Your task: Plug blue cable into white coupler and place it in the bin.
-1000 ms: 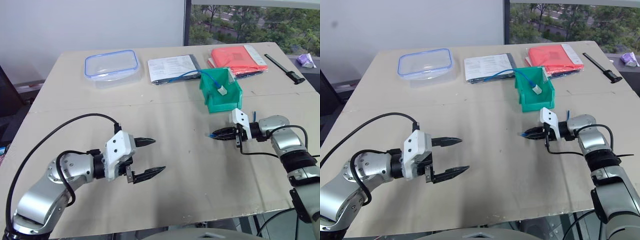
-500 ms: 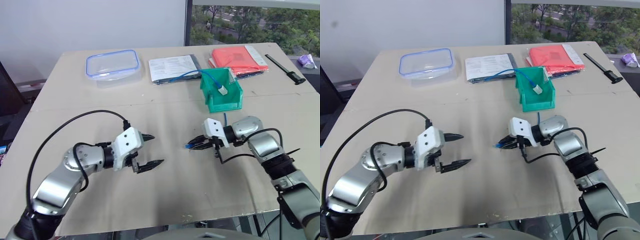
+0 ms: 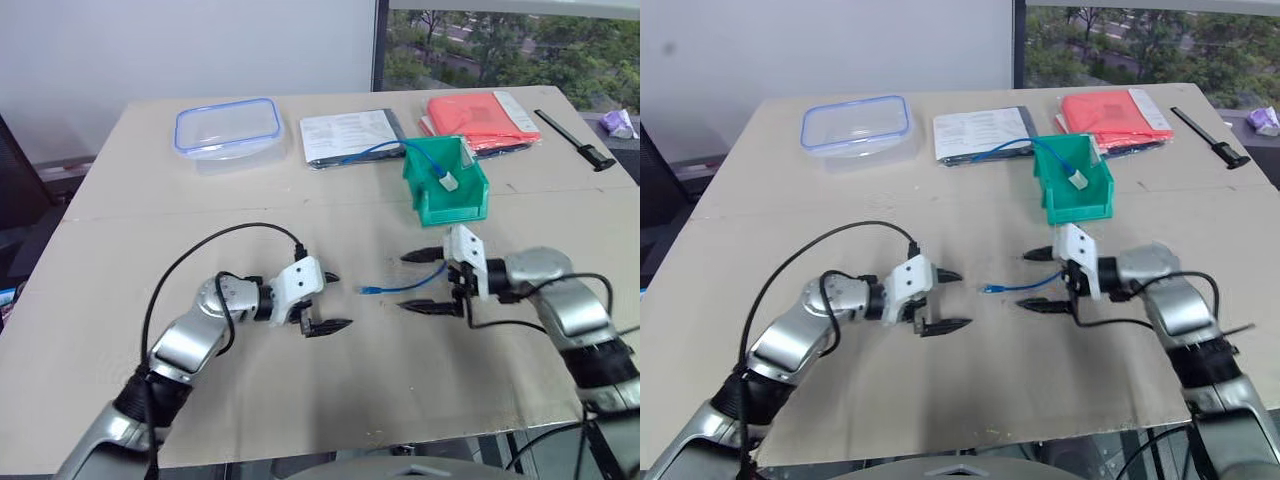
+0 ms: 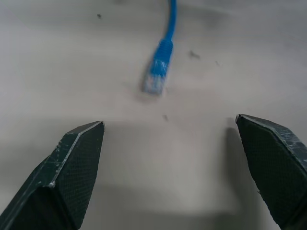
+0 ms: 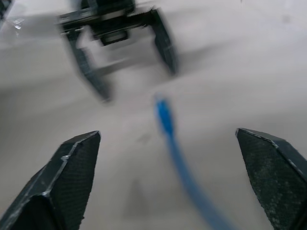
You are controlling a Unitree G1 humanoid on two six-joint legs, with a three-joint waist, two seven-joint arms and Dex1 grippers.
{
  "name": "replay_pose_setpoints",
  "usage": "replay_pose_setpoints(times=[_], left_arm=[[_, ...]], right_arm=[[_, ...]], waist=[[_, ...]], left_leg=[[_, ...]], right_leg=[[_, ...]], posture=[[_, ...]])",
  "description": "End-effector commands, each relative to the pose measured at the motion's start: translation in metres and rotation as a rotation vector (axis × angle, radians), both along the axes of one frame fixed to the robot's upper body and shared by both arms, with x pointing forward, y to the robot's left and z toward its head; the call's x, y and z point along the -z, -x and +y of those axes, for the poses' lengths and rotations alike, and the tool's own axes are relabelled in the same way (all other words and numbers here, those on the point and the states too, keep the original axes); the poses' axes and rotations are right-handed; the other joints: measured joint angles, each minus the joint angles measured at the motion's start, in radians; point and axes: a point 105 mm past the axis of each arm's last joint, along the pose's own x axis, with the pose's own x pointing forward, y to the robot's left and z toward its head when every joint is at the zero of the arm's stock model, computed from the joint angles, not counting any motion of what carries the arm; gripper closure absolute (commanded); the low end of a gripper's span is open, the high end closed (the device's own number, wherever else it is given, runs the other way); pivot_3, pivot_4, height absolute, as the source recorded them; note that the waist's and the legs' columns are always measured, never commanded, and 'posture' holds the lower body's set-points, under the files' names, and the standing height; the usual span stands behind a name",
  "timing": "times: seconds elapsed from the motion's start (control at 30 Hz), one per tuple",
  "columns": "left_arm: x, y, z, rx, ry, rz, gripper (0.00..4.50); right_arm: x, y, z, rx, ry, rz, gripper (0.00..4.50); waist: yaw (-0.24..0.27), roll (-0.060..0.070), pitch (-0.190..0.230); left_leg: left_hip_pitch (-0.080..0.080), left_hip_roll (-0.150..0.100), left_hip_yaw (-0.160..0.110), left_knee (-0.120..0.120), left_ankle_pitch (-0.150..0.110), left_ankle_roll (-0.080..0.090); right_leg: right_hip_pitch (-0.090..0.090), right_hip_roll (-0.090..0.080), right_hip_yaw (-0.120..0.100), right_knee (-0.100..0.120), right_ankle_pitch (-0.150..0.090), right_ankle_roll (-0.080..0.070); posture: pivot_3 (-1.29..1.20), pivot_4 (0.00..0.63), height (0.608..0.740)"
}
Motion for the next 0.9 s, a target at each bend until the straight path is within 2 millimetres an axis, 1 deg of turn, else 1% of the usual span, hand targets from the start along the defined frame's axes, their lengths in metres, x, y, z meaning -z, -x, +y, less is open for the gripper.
replay_pose_setpoints(times=[0.03, 0.1, 0.2, 0.23, 0.43, 0.47, 0.53, 0.6, 0.67, 0.7, 0.8, 0.9], left_arm=[[0.003, -0.002, -0.008, 0.066, -0.014, 0.005, 0.00], [0.007, -0.003, -0.009, 0.086, -0.024, 0.022, 0.00], [0.010, -0.006, -0.009, 0.093, -0.033, 0.037, 0.76], [0.011, -0.006, -0.009, 0.095, -0.030, 0.045, 1.17], [0.015, -0.001, -0.008, 0.124, -0.041, 0.072, 4.27], [0.015, -0.002, -0.008, 0.123, -0.037, 0.073, 4.46], [0.007, -0.004, -0.011, 0.101, 0.014, 0.081, 4.46], [-0.004, -0.006, -0.017, 0.069, 0.103, 0.118, 4.46], [-0.028, -0.006, -0.027, 0.023, 0.289, 0.243, 4.46], [-0.040, -0.003, -0.032, 0.022, 0.377, 0.314, 4.46], [-0.065, 0.009, -0.039, 0.061, 0.518, 0.458, 4.46], [-0.078, 0.019, -0.039, 0.088, 0.583, 0.550, 4.46]], right_arm=[[-0.013, 0.012, -0.016, 0.056, -0.048, -0.048, 0.03], [-0.012, 0.019, -0.024, 0.091, -0.064, -0.041, 0.03], [-0.015, 0.024, -0.027, 0.121, -0.089, -0.047, 0.00], [-0.016, 0.024, -0.026, 0.126, -0.092, -0.050, 0.00], [-0.015, 0.028, -0.023, 0.141, -0.109, -0.042, 0.00], [-0.015, 0.029, -0.022, 0.141, -0.113, -0.035, 0.00], [-0.013, 0.035, -0.018, 0.133, -0.147, 0.028, 0.00], [-0.012, 0.043, -0.012, 0.128, -0.195, 0.129, 0.00], [-0.009, 0.055, -0.002, 0.099, -0.232, 0.247, 0.00], [-0.007, 0.056, 0.003, 0.101, -0.250, 0.279, 0.00], [-0.011, 0.050, 0.015, 0.136, -0.337, 0.334, 0.00], [-0.025, 0.037, 0.027, 0.189, -0.479, 0.376, 0.00]], waist=[[-0.003, 0.000, 0.000], [-0.008, 0.000, 0.000], [-0.011, 0.000, 0.000], [-0.011, -0.001, 0.000], [-0.009, -0.001, -0.001], [-0.009, -0.002, -0.001], [-0.008, -0.002, -0.001], [-0.007, -0.002, -0.001], [-0.009, -0.003, 0.000], [-0.009, -0.004, 0.001], [-0.010, -0.008, 0.003], [-0.014, -0.008, 0.003]], left_leg=[[0.000, 0.000, 0.000, 0.000, 0.000, 0.000], [0.001, 0.000, 0.000, 0.000, 0.000, 0.000], [0.003, 0.000, -0.002, 0.001, 0.000, 0.000], [0.003, 0.001, -0.002, 0.001, 0.000, 0.000], [0.003, 0.001, -0.002, 0.002, 0.000, 0.001], [0.003, 0.001, -0.002, 0.002, 0.000, 0.001], [0.003, 0.001, -0.002, 0.002, 0.000, 0.001], [0.002, 0.001, -0.003, 0.002, 0.000, 0.001], [0.001, 0.000, -0.003, 0.003, 0.000, 0.001], [0.001, 0.001, -0.003, 0.003, 0.000, 0.001], [0.001, 0.004, -0.006, 0.003, 0.000, 0.001], [0.001, 0.004, -0.006, 0.004, 0.000, 0.001]], right_leg=[[0.000, 0.000, 0.000, 0.000, 0.000, 0.000], [0.000, 0.000, 0.001, 0.000, 0.000, 0.000], [0.000, 0.000, 0.003, 0.001, -0.002, 0.004], [0.000, 0.000, 0.004, 0.001, -0.002, 0.004], [0.000, 0.001, 0.005, 0.001, -0.002, 0.004], [0.000, 0.001, 0.005, 0.001, -0.002, 0.003], [0.000, 0.001, 0.005, 0.001, 0.000, 0.000], [0.000, 0.001, 0.005, 0.001, 0.000, 0.000], [0.000, 0.001, 0.005, 0.001, 0.000, 0.000], [0.000, 0.001, 0.005, 0.001, 0.000, 0.001], [0.000, 0.001, 0.004, 0.002, -0.002, 0.004], [0.000, 0.003, 0.006, 0.003, -0.002, 0.004]], posture=[[0.00, 0.150, 0.740], [0.00, 0.150, 0.740], [0.00, 0.150, 0.740], [0.00, 0.150, 0.740], [0.00, 0.150, 0.740], [0.00, 0.150, 0.740], [0.00, 0.150, 0.740], [0.00, 0.150, 0.740], [0.00, 0.150, 0.740], [0.00, 0.150, 0.740], [0.00, 0.150, 0.740], [0.00, 0.150, 0.740]])
